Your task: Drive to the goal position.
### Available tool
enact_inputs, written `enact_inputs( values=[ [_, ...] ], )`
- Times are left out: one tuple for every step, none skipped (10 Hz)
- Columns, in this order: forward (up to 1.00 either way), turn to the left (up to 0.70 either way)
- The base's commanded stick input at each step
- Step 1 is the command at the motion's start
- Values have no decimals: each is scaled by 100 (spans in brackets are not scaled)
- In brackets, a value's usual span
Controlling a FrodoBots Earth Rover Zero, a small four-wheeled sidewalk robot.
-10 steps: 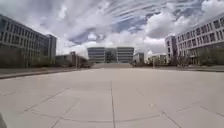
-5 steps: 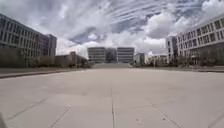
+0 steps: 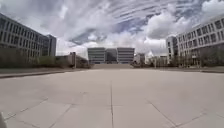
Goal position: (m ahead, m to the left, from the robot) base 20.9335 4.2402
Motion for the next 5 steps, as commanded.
enact_inputs(
  values=[
    [100,0],
    [100,0],
    [100,2],
    [100,11],
    [100,10]
  ],
)
